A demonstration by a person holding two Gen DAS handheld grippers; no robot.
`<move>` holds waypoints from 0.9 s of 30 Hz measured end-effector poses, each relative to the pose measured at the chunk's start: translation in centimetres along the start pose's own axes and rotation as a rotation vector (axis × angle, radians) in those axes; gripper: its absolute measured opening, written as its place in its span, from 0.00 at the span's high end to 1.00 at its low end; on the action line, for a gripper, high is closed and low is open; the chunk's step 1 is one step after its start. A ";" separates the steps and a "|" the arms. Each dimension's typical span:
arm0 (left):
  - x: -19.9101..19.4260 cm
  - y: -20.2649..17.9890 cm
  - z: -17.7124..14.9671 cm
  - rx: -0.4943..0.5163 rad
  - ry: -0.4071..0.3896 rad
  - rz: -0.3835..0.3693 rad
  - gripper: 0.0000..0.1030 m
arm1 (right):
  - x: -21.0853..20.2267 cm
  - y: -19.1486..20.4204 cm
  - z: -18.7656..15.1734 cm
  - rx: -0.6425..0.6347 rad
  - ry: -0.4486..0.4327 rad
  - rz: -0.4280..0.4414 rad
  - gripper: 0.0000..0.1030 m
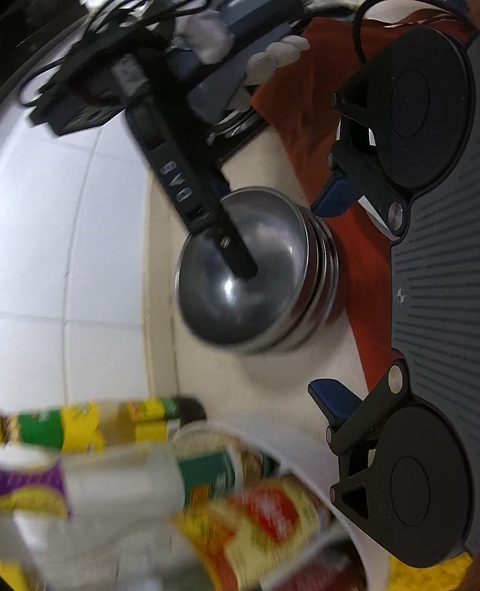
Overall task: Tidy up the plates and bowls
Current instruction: 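Carry the dark bowl and lower it onto the stacked steel bowls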
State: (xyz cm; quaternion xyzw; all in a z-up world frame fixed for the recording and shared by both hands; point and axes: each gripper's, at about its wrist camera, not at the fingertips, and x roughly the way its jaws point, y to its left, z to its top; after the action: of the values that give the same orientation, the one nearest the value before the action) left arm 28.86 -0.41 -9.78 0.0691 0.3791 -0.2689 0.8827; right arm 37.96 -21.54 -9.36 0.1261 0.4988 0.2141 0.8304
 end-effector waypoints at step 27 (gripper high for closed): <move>7.0 -0.7 2.6 0.181 -0.084 -0.125 0.00 | 1.8 -5.7 2.9 0.158 0.008 0.018 0.33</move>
State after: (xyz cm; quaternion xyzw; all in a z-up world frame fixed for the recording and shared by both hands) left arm 34.11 -4.83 -12.84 0.1131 0.3194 -0.3593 0.8695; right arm 42.55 -25.66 -11.84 0.1948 0.5162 0.1823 0.8139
